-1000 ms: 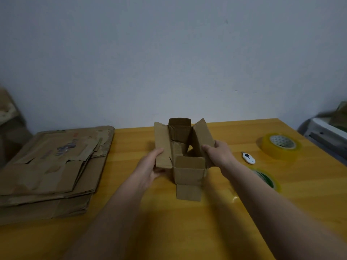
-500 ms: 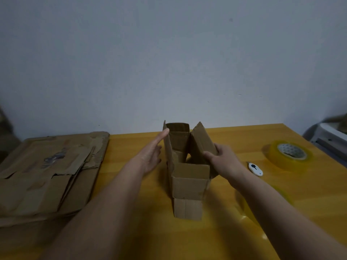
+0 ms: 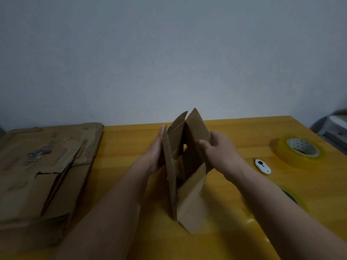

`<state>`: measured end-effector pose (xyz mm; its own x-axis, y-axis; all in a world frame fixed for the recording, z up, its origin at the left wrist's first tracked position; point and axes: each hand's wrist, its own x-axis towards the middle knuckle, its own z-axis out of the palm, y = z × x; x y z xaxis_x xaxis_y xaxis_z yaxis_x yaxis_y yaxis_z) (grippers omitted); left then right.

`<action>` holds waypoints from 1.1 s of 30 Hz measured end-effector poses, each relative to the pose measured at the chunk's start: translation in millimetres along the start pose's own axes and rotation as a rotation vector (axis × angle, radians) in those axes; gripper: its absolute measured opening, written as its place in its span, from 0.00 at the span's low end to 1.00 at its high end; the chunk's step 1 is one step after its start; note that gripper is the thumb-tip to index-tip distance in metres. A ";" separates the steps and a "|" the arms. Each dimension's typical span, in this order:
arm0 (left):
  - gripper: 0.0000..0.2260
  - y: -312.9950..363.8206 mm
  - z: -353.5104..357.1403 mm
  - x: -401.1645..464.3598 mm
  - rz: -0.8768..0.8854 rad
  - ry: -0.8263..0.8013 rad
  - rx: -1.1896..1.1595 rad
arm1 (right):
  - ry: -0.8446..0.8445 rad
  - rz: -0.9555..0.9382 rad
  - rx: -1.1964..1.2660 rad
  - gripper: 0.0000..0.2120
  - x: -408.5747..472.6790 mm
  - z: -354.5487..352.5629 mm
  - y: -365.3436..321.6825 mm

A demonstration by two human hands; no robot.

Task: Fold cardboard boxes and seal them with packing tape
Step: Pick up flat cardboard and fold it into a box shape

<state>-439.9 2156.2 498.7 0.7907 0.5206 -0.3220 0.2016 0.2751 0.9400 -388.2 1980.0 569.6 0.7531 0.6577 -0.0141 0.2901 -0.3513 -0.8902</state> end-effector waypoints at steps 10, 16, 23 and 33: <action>0.45 1.0 -21.6 -58.1 0.170 -0.172 -0.083 | -0.086 0.138 0.484 0.11 -6.0 -6.2 0.9; 0.50 38.5 5.2 -93.4 0.142 -0.010 0.073 | -0.203 0.214 0.570 0.20 -3.6 -2.6 12.4; 0.30 48.6 23.7 -101.7 0.149 0.111 0.306 | -0.177 0.466 0.668 0.53 19.4 20.5 42.9; 0.34 46.8 20.6 -104.4 0.152 0.106 0.221 | -0.243 0.484 0.710 0.41 42.5 43.9 67.8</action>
<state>-501.1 2098.0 578.6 0.7592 0.6270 -0.1748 0.2161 0.0106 0.9763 -362.5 2013.5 488.7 0.5287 0.6960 -0.4858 -0.5223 -0.1844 -0.8326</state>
